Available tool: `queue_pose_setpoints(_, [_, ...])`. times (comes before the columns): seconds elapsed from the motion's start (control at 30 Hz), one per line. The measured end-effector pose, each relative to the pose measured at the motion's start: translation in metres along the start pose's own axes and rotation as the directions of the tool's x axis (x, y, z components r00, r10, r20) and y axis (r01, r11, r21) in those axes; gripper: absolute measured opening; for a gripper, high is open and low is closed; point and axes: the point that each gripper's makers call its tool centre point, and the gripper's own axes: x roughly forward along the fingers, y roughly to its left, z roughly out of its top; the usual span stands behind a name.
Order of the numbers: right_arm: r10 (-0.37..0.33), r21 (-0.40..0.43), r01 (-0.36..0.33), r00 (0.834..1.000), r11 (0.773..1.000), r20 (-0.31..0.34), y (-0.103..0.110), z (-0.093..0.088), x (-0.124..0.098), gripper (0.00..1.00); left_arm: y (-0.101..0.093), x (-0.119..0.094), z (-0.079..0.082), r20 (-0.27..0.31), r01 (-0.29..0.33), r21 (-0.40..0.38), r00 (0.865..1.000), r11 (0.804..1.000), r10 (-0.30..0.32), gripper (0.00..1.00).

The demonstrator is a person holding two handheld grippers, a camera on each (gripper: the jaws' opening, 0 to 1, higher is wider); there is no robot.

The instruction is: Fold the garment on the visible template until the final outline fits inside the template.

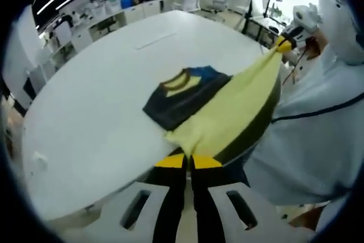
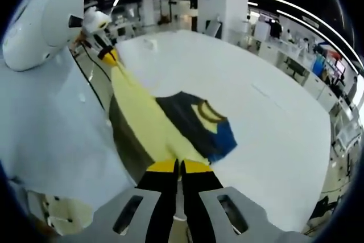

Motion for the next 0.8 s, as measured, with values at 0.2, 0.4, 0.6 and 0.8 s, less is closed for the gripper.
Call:
queue_pose_setpoints(0.2, [-0.002,-0.005,0.002,1.0,1.0,-0.003,-0.002,0.001,0.002,0.03,0.003,0.001,0.002,0.008,-0.011,-0.002,1.0,1.0,0.012,0.0])
queue_pose_setpoints(0.4, [-0.005,-0.001,0.005,1.0,1.0,-0.006,-0.005,0.0,0.005,0.03,0.006,0.003,0.004,0.017,-0.015,-0.002,1.0,1.0,0.015,0.0])
queue_pose_setpoints(0.6, [-0.015,-0.002,0.015,1.0,1.0,0.005,-0.01,0.002,0.007,0.03,0.01,0.006,0.005,0.011,-0.025,0.0,1.0,1.0,0.025,0.0])
queue_pose_setpoints(0.8, [-0.035,0.007,0.034,0.999,0.999,0.008,-0.019,0.0,0.008,0.03,0.014,0.007,0.013,0.038,-0.038,0.002,0.999,0.999,0.037,0.0])
